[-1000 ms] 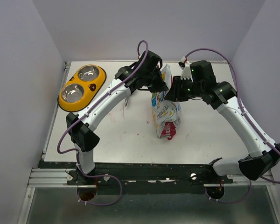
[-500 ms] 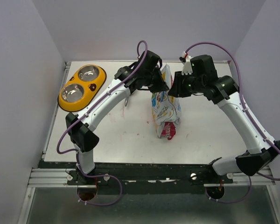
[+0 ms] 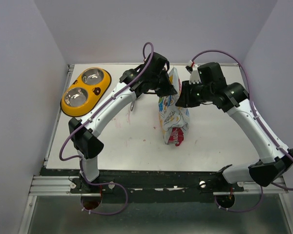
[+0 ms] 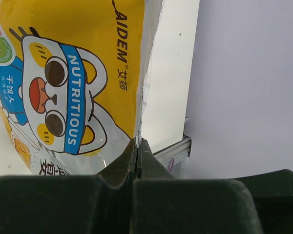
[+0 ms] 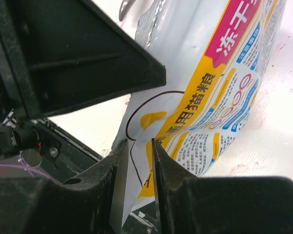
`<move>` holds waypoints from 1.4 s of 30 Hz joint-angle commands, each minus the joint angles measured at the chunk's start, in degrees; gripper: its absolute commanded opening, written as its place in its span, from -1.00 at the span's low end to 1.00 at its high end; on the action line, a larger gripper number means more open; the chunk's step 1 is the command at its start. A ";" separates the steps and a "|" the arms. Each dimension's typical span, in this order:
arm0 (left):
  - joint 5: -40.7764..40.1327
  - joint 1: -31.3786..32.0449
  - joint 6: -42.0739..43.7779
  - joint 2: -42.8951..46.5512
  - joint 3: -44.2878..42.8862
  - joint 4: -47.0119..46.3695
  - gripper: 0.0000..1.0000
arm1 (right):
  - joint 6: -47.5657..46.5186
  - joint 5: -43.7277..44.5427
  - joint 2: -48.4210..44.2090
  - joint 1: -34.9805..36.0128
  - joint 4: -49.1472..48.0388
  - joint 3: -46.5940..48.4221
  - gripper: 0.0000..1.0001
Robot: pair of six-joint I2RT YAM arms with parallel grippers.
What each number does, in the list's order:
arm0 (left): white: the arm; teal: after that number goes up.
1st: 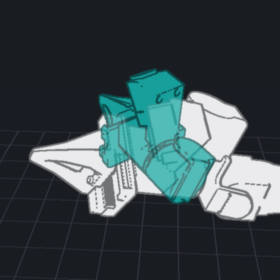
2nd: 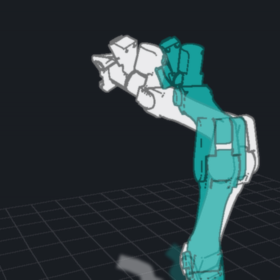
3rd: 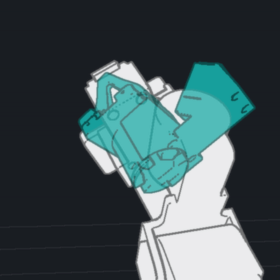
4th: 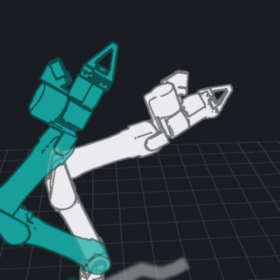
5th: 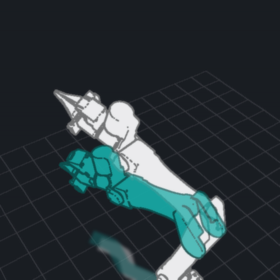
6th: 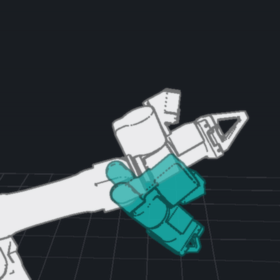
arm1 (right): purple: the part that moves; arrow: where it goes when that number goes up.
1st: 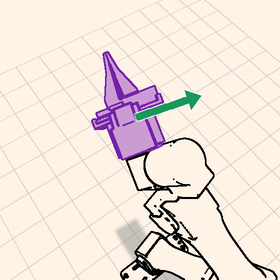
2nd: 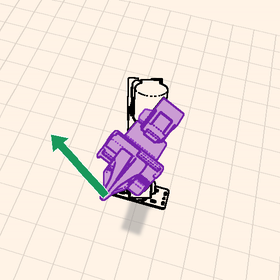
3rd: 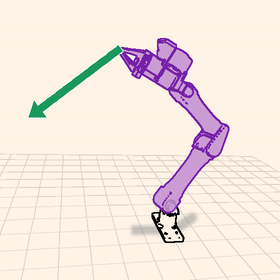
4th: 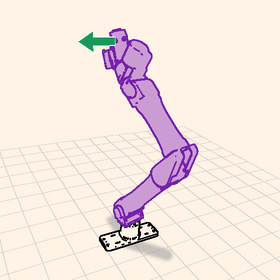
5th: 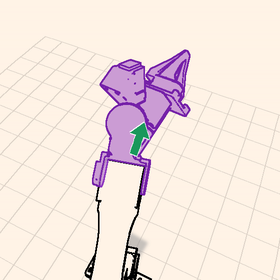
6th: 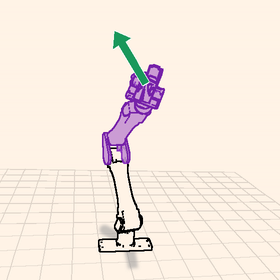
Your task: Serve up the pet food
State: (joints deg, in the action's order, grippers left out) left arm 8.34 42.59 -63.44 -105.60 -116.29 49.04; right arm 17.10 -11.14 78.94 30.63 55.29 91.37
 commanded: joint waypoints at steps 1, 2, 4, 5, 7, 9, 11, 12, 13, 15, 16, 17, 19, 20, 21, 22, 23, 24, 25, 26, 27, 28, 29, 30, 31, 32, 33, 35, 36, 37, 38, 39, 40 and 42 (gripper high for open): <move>2.30 0.13 -0.90 1.45 -2.19 -0.87 -1.00 | 0.03 -4.94 -2.73 0.83 1.31 -1.11 -0.31; 2.38 0.21 -0.90 1.45 -2.19 -0.96 -1.00 | 0.38 -5.21 -3.08 0.83 1.23 -1.20 -0.31; 2.38 0.13 -0.90 1.45 -2.27 -0.96 -1.00 | 1.00 -5.74 -3.79 0.83 1.05 -1.02 -0.29; 2.47 0.13 -0.90 1.36 -2.27 -1.05 -1.00 | 1.09 -5.83 -4.05 0.83 1.05 -0.85 -0.28; 2.39 0.13 -0.90 1.54 -2.36 -1.05 -1.00 | 1.18 -5.13 -4.40 0.83 1.31 -0.67 -0.28; 2.47 0.21 -0.81 1.54 -2.36 -1.05 -1.00 | 1.00 -3.72 -4.14 0.83 1.84 -1.28 -0.29; 2.38 0.13 -0.90 1.45 -2.27 -0.96 -1.00 | 0.39 -3.28 -3.88 0.83 2.02 -2.07 -0.31; 2.47 0.13 -0.98 1.45 -2.27 -1.05 -1.00 | 0.21 -3.45 -3.96 0.83 1.84 -2.34 -0.33; 2.56 0.21 -0.98 1.36 -2.27 -0.96 -1.00 | 0.21 -3.19 -3.97 0.83 1.75 -2.86 -0.35; 2.56 0.13 -0.90 1.45 -2.19 -0.96 -1.00 | 0.21 -2.93 -4.05 0.83 1.23 -3.92 -0.41; 2.65 0.21 -0.98 1.45 -2.19 -1.05 -1.00 | 0.12 -3.01 -3.97 0.83 1.31 -4.27 -0.45; 2.56 0.21 -0.98 1.45 -2.19 -1.05 -1.00 | 0.04 -3.10 -3.79 0.83 1.49 -4.62 -0.49; 2.56 0.13 -1.07 1.45 -2.27 -1.05 -1.00 | 0.04 -3.02 -3.96 0.75 1.49 -5.06 -0.56; 2.56 0.13 -0.98 1.36 -2.19 -1.13 -1.00 | 0.21 -3.01 -4.05 0.83 1.32 -5.06 -0.61; 2.65 0.21 -1.07 1.28 -2.27 -1.22 -1.00 | 0.21 -3.10 -4.14 0.83 1.23 -4.98 -0.64; 2.65 0.21 -1.16 1.28 -2.27 -1.22 -1.00 | 0.21 -3.19 -4.14 0.83 1.31 -4.89 -0.67; 2.73 0.13 -1.16 1.19 -2.27 -1.22 -1.00 | 0.21 -3.19 -4.14 0.83 1.31 -4.98 -0.68; 2.74 0.13 -1.25 1.19 -2.36 -1.31 -1.00 | 0.21 -3.02 -4.14 0.83 1.40 -4.98 -0.68; 2.74 0.13 -1.25 1.19 -2.45 -1.31 -1.00 | 0.30 -2.58 -4.05 0.92 1.58 -4.98 -0.68; 2.82 0.21 -1.25 1.10 -2.54 -1.22 -1.00 | 0.21 -1.79 -3.97 0.92 1.93 -4.80 -0.68; 2.82 0.13 -1.25 1.19 -2.63 -1.22 -1.00 | 0.30 -0.30 -3.97 0.92 2.45 -4.63 -0.67; 2.82 0.13 -1.25 1.19 -2.63 -1.14 -1.00 | 0.21 1.62 -3.97 0.92 3.15 -4.28 -0.67; 2.74 0.13 -1.25 1.10 -2.63 -0.96 -1.00 | 0.04 2.69 -3.97 0.92 3.77 -4.01 -0.67; 2.65 0.21 -1.25 1.19 -2.63 -0.96 -1.00 | -0.31 4.00 -3.88 0.92 4.65 -3.57 -0.67; 2.73 0.13 -1.25 1.19 -2.63 -0.79 -1.00 | -0.40 4.63 -3.70 0.92 5.35 -3.40 -0.67; 2.74 0.21 -1.25 1.19 -2.63 -0.87 -1.00 | -0.66 5.24 -3.79 0.92 5.97 -3.22 -0.68; 2.74 0.13 -1.33 1.27 -2.54 -0.87 -1.00 | -0.75 5.42 -3.88 0.83 6.32 -3.13 -0.71; 2.82 0.13 -1.34 1.19 -2.63 -0.96 -1.00 | -0.58 6.30 -4.49 0.92 6.32 -3.48 -0.87; 2.82 0.21 -1.34 1.19 -2.54 -0.87 -1.00 | -0.32 6.82 -4.84 0.92 5.98 -3.74 -0.98; 2.91 0.13 -1.34 1.27 -2.63 -0.87 -1.00 | -0.14 7.18 -5.19 0.92 5.62 -4.09 -0.99; 2.91 0.13 -1.34 1.28 -2.54 -0.78 -1.00 | 0.56 8.05 -5.37 0.92 5.01 -4.45 -0.99; 2.74 0.21 -1.25 1.28 -2.45 -0.78 -1.00 | 1.08 8.41 -5.37 0.92 4.48 -4.97 -0.99; 2.74 0.21 -1.16 1.36 -2.28 -0.87 -1.00 | 1.96 8.59 -5.11 0.92 4.48 -5.06 -0.99; 2.74 0.21 -0.90 1.54 -2.27 -0.78 -1.00 | 3.98 8.50 -5.02 0.92 3.69 -5.41 -0.99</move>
State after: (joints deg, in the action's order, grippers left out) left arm 8.75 42.61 -63.75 -105.69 -116.42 49.39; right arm 18.76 -8.08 73.43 31.83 55.22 88.05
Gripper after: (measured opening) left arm 0.009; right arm 0.012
